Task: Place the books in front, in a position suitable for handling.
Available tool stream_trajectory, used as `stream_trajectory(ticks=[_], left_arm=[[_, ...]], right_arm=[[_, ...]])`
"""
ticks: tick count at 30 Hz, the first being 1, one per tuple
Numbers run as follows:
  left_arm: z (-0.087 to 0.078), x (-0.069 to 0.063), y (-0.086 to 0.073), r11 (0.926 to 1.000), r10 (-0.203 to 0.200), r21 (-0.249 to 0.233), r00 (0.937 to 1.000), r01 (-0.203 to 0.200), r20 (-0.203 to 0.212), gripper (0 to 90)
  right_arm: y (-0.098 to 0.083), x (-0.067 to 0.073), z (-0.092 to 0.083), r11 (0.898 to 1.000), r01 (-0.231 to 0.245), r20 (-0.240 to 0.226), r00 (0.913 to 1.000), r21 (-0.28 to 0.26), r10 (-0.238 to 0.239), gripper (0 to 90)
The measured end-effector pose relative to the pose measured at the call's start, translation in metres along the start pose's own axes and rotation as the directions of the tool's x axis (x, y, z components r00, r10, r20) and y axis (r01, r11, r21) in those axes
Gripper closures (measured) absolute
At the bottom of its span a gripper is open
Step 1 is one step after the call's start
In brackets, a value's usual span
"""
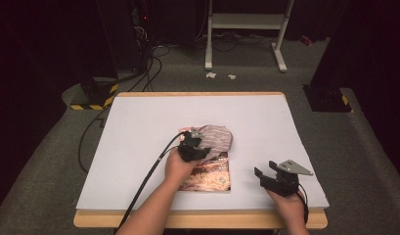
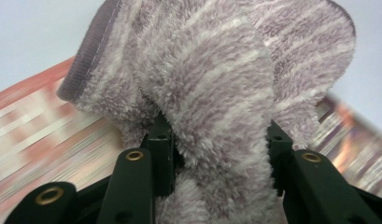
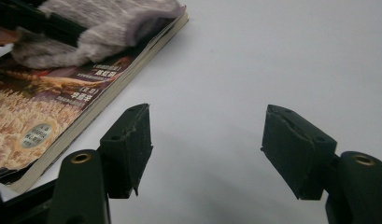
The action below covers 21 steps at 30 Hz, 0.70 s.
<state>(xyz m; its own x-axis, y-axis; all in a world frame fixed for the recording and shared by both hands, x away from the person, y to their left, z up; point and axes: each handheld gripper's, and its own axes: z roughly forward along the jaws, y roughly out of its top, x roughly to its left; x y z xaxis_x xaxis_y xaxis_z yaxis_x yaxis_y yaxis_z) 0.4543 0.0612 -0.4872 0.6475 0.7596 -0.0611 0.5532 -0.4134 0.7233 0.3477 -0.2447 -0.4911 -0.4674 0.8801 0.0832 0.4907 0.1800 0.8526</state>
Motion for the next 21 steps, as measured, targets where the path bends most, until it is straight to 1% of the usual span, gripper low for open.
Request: stream_trajectory(ticks=[2, 4, 5, 7, 8, 11, 12, 14, 16, 19, 21], left_arm=[[0.008, -0.012, 0.006, 0.9999, 0.013, -0.004, 0.9997, -0.013, 0.019, 58.1], [0.012, -0.019, 0.01, 0.9997, 0.022, -0.007, 0.9995, -0.022, 0.025, 58.1], [0.013, -0.02, 0.011, 0.9998, 0.02, -0.004, 0.9995, -0.02, 0.024, 58.0], [0.012, -0.016, 0.009, 0.9999, 0.008, -0.008, 0.9991, -0.007, 0.042, 58.0], [0.01, -0.012, 0.007, 1.0, 0.005, -0.006, 0.9989, -0.005, 0.048, 58.0], [0.0, 0.002, 0.001, 0.9997, 0.018, 0.014, 0.9998, -0.018, 0.006, 58.0], [-0.005, 0.009, -0.003, 0.9998, 0.012, 0.015, 0.9999, -0.012, -0.007, 58.0], [-0.015, 0.024, -0.012, 0.9998, -0.018, 0.009, 0.9994, 0.018, -0.03, 58.1], [-0.026, 0.04, -0.022, 0.9988, -0.048, 0.008, 0.9972, 0.048, -0.057, 58.1], [-0.043, 0.057, -0.035, 0.9972, -0.07, 0.017, 0.992, 0.072, -0.105, 58.2], [-0.05, 0.065, -0.041, 0.9959, -0.086, 0.017, 0.9885, 0.089, -0.124, 58.2]], right_arm=[[0.0, 0.001, 0.0, 1.0, 0.003, -0.004, 1.0, -0.001, -0.003, 32.6], [0.0, 0.002, 0.001, 1.0, 0.01, -0.009, 0.9999, 0.0, -0.01, 32.6], [0.0, 0.003, 0.001, 1.0, 0.007, -0.011, 0.9999, 0.001, -0.007, 32.6], [0.001, 0.003, 0.002, 1.0, 0.001, -0.015, 0.9999, -0.001, -0.001, 32.6], [0.001, 0.003, 0.002, 1.0, 0.0, -0.016, 0.9999, 0.001, 0.0, 32.6], [0.002, 0.002, 0.006, 1.0, -0.005, -0.021, 0.9998, 0.005, 0.005, 32.6], [0.002, 0.003, 0.007, 1.0, 0.002, -0.022, 0.9998, 0.007, -0.002, 32.6], [0.003, 0.004, 0.009, 1.0, 0.011, -0.022, 0.9997, 0.01, -0.011, 32.6], [0.003, 0.005, 0.009, 1.0, 0.017, -0.021, 0.9996, 0.014, -0.017, 32.6], [0.001, 0.004, 0.008, 1.0, 0.009, -0.019, 0.9998, 0.014, -0.009, 32.6], [0.001, 0.003, 0.007, 1.0, 0.005, -0.019, 0.9998, 0.014, -0.005, 32.6]])
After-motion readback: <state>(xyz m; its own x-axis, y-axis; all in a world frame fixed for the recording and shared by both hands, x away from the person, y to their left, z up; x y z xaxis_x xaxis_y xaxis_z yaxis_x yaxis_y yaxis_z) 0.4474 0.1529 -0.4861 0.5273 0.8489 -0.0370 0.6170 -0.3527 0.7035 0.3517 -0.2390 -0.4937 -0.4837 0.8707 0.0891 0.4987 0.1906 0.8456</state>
